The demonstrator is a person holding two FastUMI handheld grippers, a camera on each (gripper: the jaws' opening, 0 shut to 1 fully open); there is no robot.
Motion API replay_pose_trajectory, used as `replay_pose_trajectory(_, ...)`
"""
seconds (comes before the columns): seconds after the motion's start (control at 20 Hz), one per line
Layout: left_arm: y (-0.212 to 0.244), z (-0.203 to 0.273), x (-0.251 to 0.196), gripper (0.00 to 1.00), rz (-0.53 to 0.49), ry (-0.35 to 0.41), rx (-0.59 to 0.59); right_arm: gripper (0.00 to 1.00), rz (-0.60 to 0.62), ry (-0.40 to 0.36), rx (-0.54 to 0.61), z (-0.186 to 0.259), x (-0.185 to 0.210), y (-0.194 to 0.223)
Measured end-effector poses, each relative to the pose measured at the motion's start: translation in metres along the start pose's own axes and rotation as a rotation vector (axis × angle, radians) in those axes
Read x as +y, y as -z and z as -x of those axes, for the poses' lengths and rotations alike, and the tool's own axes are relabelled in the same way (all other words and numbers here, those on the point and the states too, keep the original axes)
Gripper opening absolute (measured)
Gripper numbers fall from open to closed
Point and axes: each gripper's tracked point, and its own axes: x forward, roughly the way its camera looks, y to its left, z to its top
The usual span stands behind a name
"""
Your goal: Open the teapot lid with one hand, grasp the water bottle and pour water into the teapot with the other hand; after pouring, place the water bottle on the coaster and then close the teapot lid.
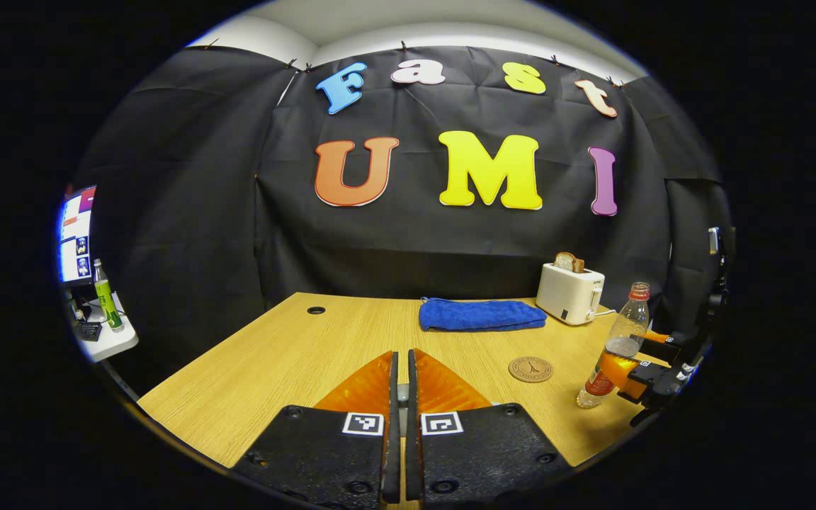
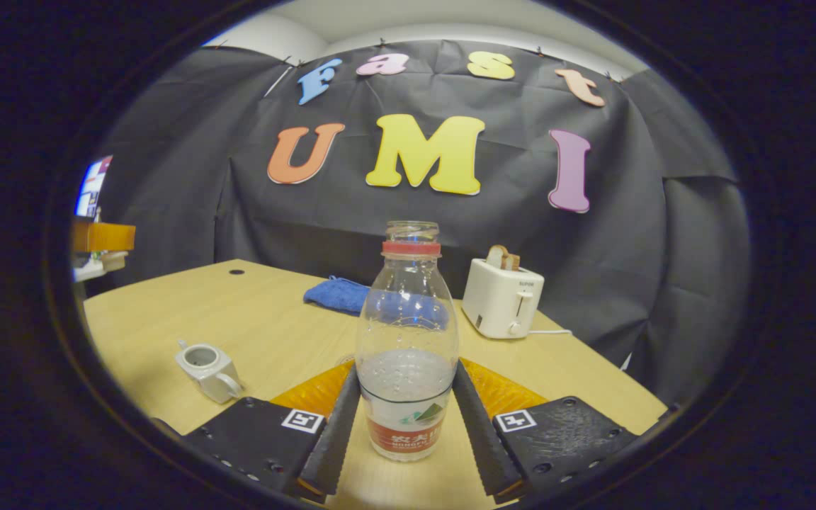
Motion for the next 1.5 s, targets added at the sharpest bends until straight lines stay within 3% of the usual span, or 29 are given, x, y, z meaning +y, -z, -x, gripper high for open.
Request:
replay_pose_trajectory(0.25,-0.008,0.010,0.013,0.05,0.033,0.030,-0.003,0.72,0.246,0.046,0.000,0.002,0.010,-0.008)
replay_pose_trajectory(0.55,-0.013,0.014,0.042,0.05,0.041,-0.015,-0.019,0.72,0.524,0.078,0.018,0.002,0.026,-0.009)
replay_pose_trajectory(0.85,-0.013,0.015,0.047,0.05,0.038,-0.011,-0.013,0.74,0.771,0.127,0.015,-0.005,0.040,-0.002)
replay_pose_trajectory(0.95,-0.013,0.019,0.048,0.05,0.031,-0.010,-0.016,0.74,0.872,0.159,-0.004,-0.007,0.042,-0.004)
replay_pose_trajectory(1.0,-0.014,0.018,0.048,0.00,0.026,-0.009,-0.017,0.73,0.934,0.182,-0.019,-0.007,0.043,-0.006)
replay_pose_trajectory(1.05,-0.014,0.018,0.049,0.05,0.022,-0.012,-0.015,0.73,0.996,0.202,-0.035,-0.007,0.043,-0.007)
replay_pose_trajectory(1.3,-0.010,0.017,0.052,0.05,0.013,-0.019,0.000,0.75,1.245,0.249,-0.099,-0.009,0.053,-0.012)
replay_pose_trajectory(1.5,-0.008,0.016,0.052,0.05,0.000,-0.022,0.010,0.72,1.301,0.250,-0.124,-0.008,0.059,-0.012)
